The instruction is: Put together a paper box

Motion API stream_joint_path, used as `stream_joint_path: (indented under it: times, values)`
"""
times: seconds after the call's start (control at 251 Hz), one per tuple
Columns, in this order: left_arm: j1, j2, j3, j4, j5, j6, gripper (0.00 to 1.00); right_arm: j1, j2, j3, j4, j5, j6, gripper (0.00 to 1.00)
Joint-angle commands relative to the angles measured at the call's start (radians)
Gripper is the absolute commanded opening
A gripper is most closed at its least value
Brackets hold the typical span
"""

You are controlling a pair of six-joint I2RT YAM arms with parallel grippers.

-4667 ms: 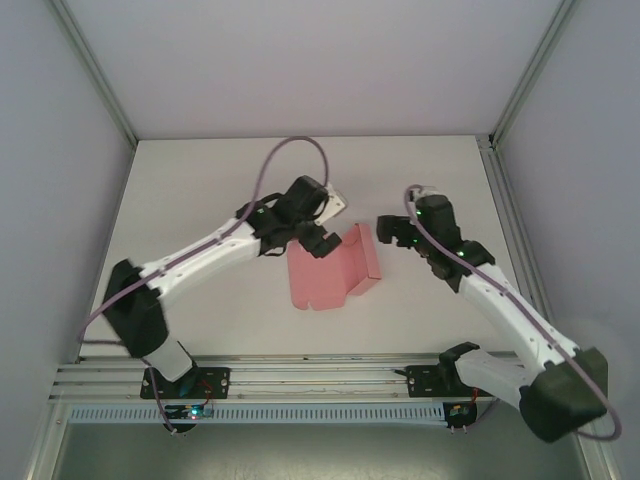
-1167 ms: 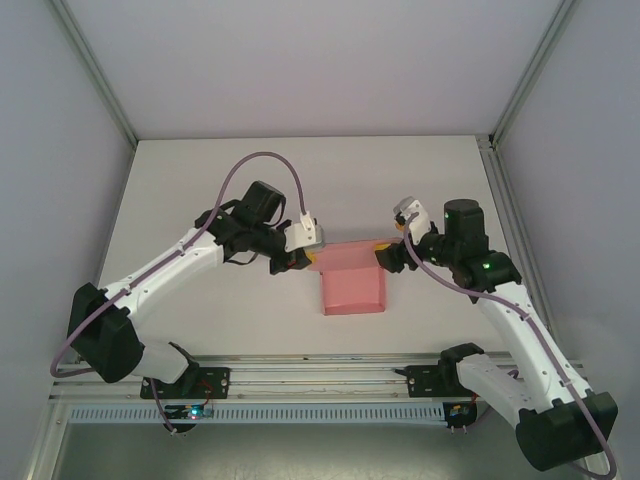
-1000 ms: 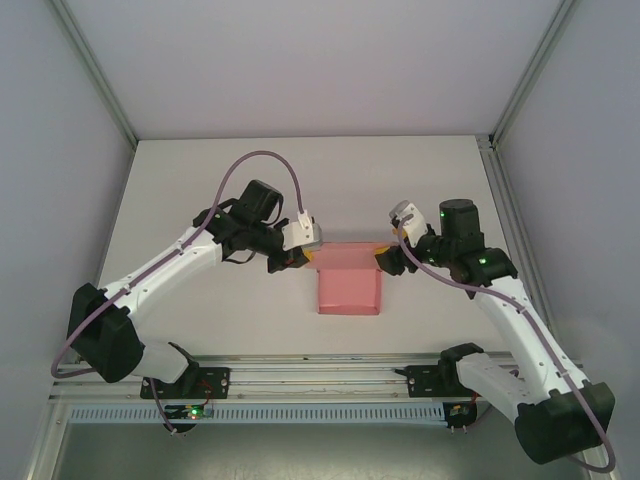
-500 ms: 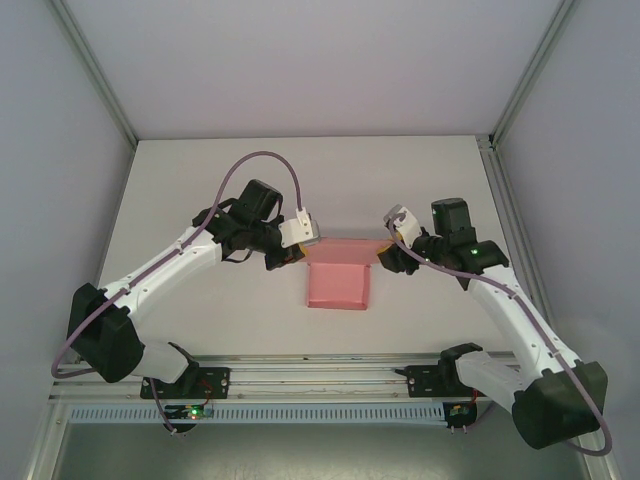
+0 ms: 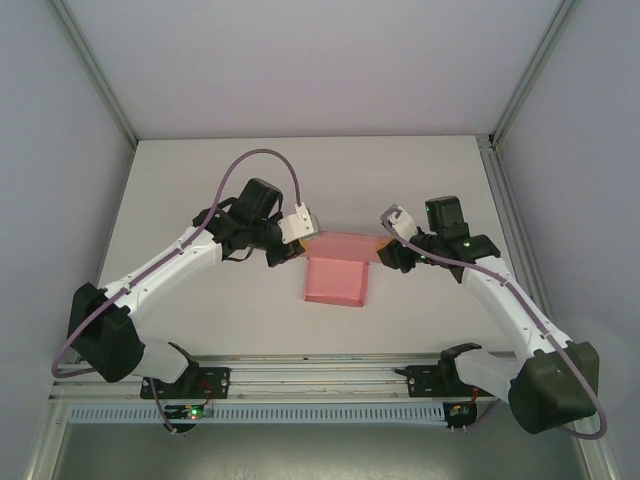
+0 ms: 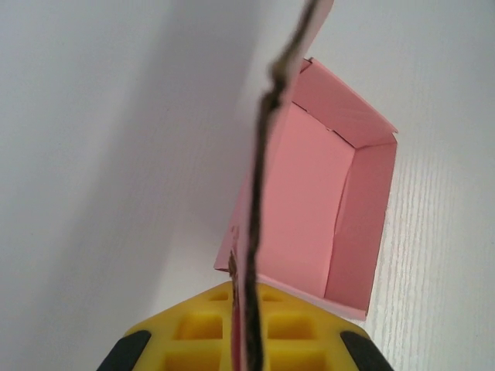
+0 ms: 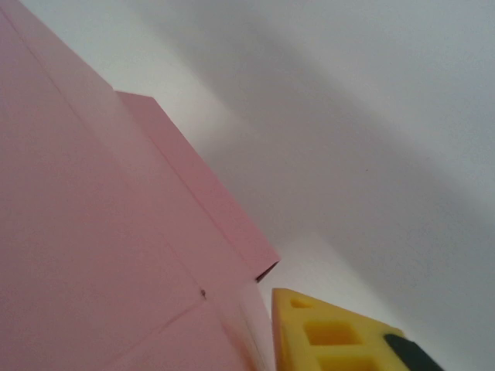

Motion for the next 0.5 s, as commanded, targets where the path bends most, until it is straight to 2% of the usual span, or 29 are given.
stream_joint_path:
  times: [0.0,0.076,0.184,0.311,0.495]
  values:
    - [0.011,0.02,0.006,0.061,-0.037,-0.064,0.0,0.001,0.001,-0.011,0.098,0.012,0.068,0.12]
    - [0.011,0.03,0.008,0.124,-0.108,-0.148,0.0,0.021,-0.004,-0.014,0.164,0.115,0.164,0.05]
    - [0.001,0.077,0.036,0.231,-0.285,-0.323,0.0,0.06,0.008,0.001,0.27,0.325,0.401,0.02]
    - [-0.033,0.182,0.124,0.277,-0.484,-0.519,0.0,0.158,0.041,0.017,0.393,0.649,0.666,0.0]
    - [-0.094,0.339,0.247,0.267,-0.658,-0.657,0.0,0.308,0.189,0.087,0.498,0.994,0.838,0.0]
